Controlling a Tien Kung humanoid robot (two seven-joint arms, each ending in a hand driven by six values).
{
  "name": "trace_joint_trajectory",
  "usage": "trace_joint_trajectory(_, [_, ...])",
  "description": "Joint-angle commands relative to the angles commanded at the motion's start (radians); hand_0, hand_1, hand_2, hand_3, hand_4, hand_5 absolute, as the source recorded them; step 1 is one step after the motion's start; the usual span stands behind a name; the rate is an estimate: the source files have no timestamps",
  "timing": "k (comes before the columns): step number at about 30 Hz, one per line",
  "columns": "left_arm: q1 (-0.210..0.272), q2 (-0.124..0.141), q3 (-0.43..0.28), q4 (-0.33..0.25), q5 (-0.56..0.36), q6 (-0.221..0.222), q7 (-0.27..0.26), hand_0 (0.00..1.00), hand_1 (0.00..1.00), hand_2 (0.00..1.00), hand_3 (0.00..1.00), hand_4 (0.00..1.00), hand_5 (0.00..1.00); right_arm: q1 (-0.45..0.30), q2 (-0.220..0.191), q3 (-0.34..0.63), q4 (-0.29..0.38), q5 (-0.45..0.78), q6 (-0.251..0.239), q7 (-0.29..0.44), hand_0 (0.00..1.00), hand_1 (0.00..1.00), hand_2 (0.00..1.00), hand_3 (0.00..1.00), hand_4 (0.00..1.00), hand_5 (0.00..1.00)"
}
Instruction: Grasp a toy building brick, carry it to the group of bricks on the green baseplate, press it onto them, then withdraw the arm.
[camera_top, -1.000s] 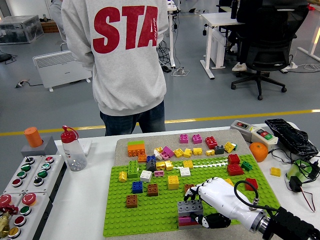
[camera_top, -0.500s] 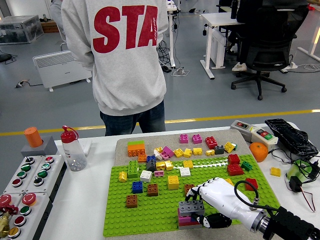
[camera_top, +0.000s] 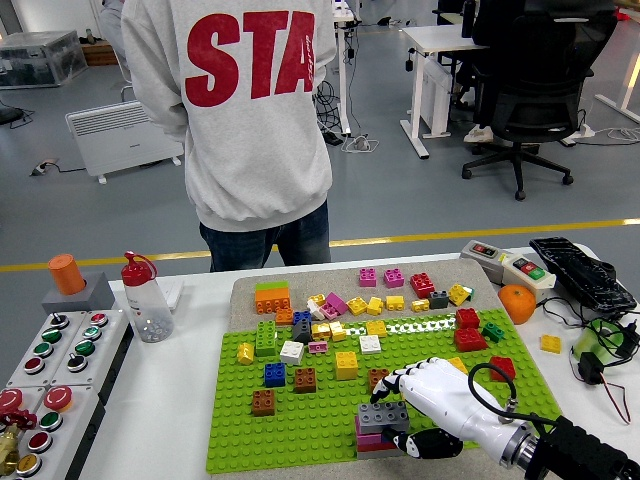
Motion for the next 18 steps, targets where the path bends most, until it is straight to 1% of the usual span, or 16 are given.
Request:
trace_joint_trajectory(9, [0.002,-0.001,0.000,0.000,0.001,0.000,0.000,0.657,0.683,0.709,0.578,0.303,0.998,-0.008,0.003,0.008,0.003,0.003,0.003,-0.007,0.519,0.631,0.656,0.680,0.664,0.092])
trace_joint_trajectory(10, [0.002,-0.001,0.000,0.000,0.000,0.000,0.000,0.657,0.683,0.709,0.578,0.303,0.998,-0.008,0.003,0.008,0.004,0.003,0.004,-0.008,0.521,0.635,0.663,0.682,0.677,0.107])
trace_joint_trajectory(18, [0.002,0.000,0.002,0.000,-0.003,0.000,-0.001,0.657,0.683,0.709,0.578,0.303,0.998,-0.009,0.001,0.012,0.011,0.004,0.010,-0.016,0.525,0.639,0.669,0.693,0.689,0.119])
